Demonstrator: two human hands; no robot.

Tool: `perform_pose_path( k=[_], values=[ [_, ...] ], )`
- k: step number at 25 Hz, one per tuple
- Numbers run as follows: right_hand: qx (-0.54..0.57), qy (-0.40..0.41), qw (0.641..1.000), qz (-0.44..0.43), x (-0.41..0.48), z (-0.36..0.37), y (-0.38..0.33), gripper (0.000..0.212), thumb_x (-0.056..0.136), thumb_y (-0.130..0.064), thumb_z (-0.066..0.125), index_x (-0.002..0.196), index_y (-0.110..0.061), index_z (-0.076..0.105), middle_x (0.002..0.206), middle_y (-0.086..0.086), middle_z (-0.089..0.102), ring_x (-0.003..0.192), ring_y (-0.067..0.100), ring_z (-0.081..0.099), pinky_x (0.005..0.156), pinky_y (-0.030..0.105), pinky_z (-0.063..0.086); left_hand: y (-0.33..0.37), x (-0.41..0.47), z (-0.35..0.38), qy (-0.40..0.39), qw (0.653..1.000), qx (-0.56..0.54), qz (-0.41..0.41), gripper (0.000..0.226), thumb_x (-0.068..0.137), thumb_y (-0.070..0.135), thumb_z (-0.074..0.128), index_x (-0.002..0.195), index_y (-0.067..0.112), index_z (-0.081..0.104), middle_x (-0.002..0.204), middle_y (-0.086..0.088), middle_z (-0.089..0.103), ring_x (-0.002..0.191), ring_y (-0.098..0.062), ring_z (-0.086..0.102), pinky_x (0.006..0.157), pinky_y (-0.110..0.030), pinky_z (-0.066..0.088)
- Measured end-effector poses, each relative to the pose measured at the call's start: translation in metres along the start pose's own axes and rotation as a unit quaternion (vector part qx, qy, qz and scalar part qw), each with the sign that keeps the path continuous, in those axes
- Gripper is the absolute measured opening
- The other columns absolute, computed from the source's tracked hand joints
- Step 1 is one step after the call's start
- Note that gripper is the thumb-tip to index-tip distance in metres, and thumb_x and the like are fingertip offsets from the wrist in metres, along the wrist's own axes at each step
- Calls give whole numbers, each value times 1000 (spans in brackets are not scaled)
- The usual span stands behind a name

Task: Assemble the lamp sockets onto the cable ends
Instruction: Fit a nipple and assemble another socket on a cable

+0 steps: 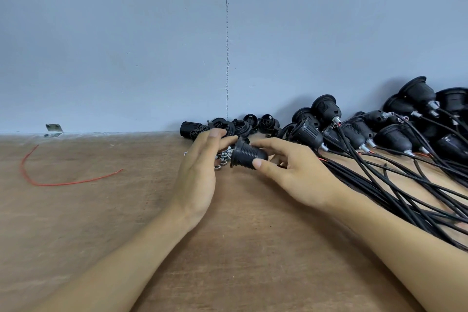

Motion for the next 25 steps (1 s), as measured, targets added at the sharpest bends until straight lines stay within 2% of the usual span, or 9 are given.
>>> perform_pose_path(
  k=[4, 7, 11, 13, 15, 17, 20, 22, 25],
  values=[
    [-32, 113, 993, 3, 5, -19, 5, 40, 91, -24, 70, 130, -27, 63, 112, -15, 67, 88, -16, 54, 79, 0, 35, -3, -4, 4, -1, 999, 33, 10, 35, 101, 50, 43, 105, 28, 70, 104, 11, 77, 107, -3, 68, 100, -36, 49],
    [-41, 195, 980, 12, 10, -37, 10, 42, 91, -20, 70, 132, -24, 62, 118, -8, 64, 91, -8, 51, 81, -3, 33, -6, -6, 10, -37, 997, 70, 12, 39, 108, 34, 42, 91, 18, 74, 90, 2, 78, 90, -11, 73, 82, -29, 53],
    [-42, 292, 955, 46, 12, -63, 22, 45, 92, -20, 65, 137, -24, 58, 124, -4, 58, 102, 4, 51, 83, 2, 32, -8, -9, 14, -77, 990, 112, 24, 42, 108, 34, 43, 88, 16, 74, 82, 1, 78, 80, -12, 74, 72, -15, 51],
    [-82, 284, 953, 71, 13, -73, 30, 48, 93, -16, 62, 140, -20, 55, 133, 2, 56, 114, 13, 51, 96, 15, 33, -10, -9, 14, -81, 991, 109, 19, 43, 108, 35, 43, 88, 14, 74, 81, -1, 78, 78, -15, 74, 72, -16, 52],
    [-145, 249, 952, 104, 14, -79, 37, 51, 93, -16, 60, 143, -18, 52, 144, 5, 52, 131, 25, 45, 112, 37, 33, -9, -9, 14, -86, 990, 111, 17, 43, 108, 36, 43, 88, 13, 74, 81, -1, 77, 77, -15, 74, 74, -20, 55],
    [-174, 243, 946, 124, 13, -81, 35, 48, 93, -19, 58, 141, -20, 54, 147, 4, 49, 137, 29, 41, 113, 50, 32, -9, -10, 16, -89, 989, 116, 16, 42, 107, 36, 44, 88, 13, 74, 81, 0, 77, 77, -14, 74, 78, -23, 56],
    [-190, 256, 945, 72, 13, -74, 10, 37, 92, -20, 58, 128, -23, 65, 140, 1, 54, 132, 26, 44, 111, 48, 32, -6, -12, 17, -97, 987, 129, 8, 36, 106, 32, 49, 88, 15, 74, 82, 1, 78, 79, -11, 74, 80, -25, 56],
    [-189, 237, 953, 11, 14, -63, -9, 28, 91, -17, 60, 116, -23, 70, 124, 0, 62, 120, 22, 52, 106, 45, 38, -5, -13, 17, -108, 978, 178, 16, 27, 104, 29, 55, 88, 20, 74, 84, 7, 77, 83, -6, 73, 83, -25, 54],
    [-233, 97, 967, 24, 12, -42, -23, 25, 90, -18, 60, 111, -24, 70, 107, -2, 66, 99, 19, 61, 87, 38, 51, -3, -15, 17, -110, 964, 238, 39, 15, 98, 24, 64, 88, 27, 73, 83, 18, 72, 80, 1, 66, 75, -12, 47]
  ],
)
Point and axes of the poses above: each hand's wrist, its own x-axis towards the middle knuckle, its own z-axis out of the palm, y = z × x, the point moved 4 cm from there along x, towards the middle knuckle
